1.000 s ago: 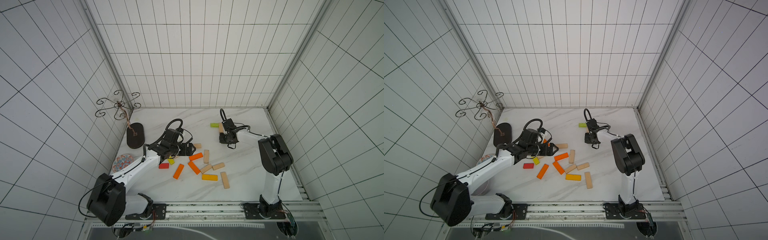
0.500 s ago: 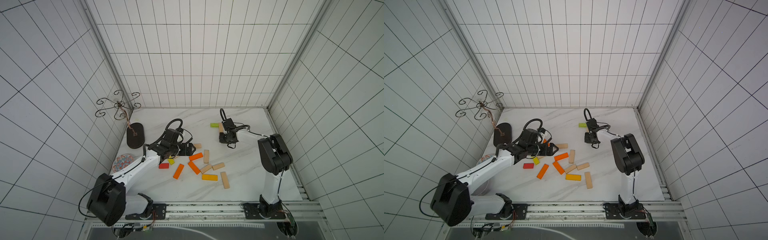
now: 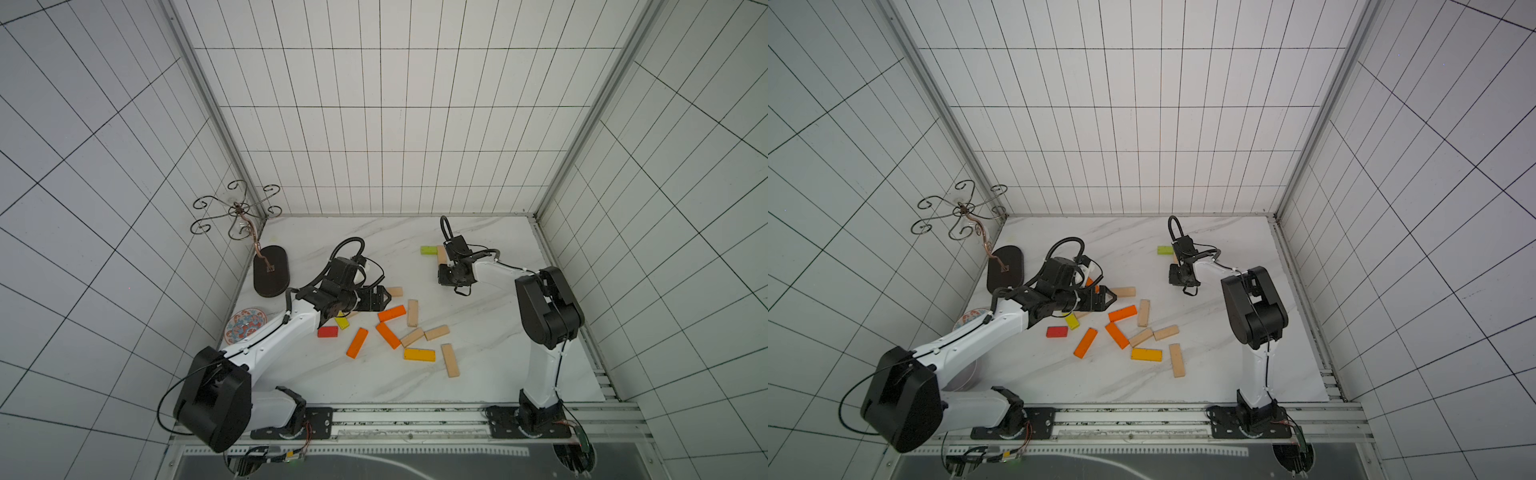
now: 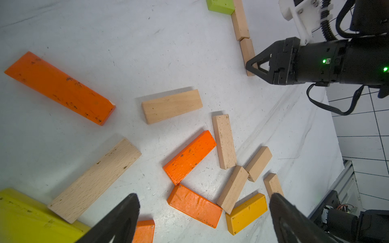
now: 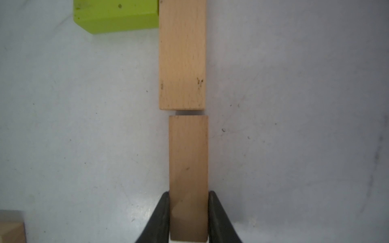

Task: Assemble a giraffe with building blocks
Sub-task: Assemble the building block at the center of the board.

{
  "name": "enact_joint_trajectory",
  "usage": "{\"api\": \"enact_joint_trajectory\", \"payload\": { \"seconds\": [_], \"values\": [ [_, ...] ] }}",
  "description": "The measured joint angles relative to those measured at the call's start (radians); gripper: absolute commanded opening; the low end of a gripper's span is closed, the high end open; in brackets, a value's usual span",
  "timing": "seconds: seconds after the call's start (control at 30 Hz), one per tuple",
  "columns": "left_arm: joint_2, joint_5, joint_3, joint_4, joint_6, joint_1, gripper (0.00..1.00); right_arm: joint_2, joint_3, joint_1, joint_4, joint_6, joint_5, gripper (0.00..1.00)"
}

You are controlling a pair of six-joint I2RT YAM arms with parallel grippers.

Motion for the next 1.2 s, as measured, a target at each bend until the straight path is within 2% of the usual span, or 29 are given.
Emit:
{"api": "enact_joint_trajectory", "payload": {
  "seconds": [0.13, 0.53, 0.77, 1.0, 1.2],
  "values": [
    [0.000, 0.000, 0.000, 0.000, 0.002, 0.001, 0.96, 0.000, 0.000, 0.000, 0.000, 0.003, -0.001, 0.35],
    [-0.006, 0.000, 0.000, -0.004, 0.002, 0.002, 0.96, 0.006, 0.032, 0.000, -0.050, 0.000, 0.002, 0.56],
    [-0.071, -0.005, 0.000, -0.054, 0.002, 0.009, 0.96, -0.022, 0.055, 0.000, -0.111, -0.014, 0.024, 0.65],
    [-0.177, -0.022, 0.009, -0.114, 0.001, 0.009, 0.96, -0.168, 0.118, 0.000, -0.153, -0.066, 0.022, 0.63],
    [-0.263, -0.032, 0.016, -0.159, -0.011, 0.009, 0.96, -0.300, 0.125, 0.001, -0.115, -0.179, -0.079, 0.58]
  ]
}}
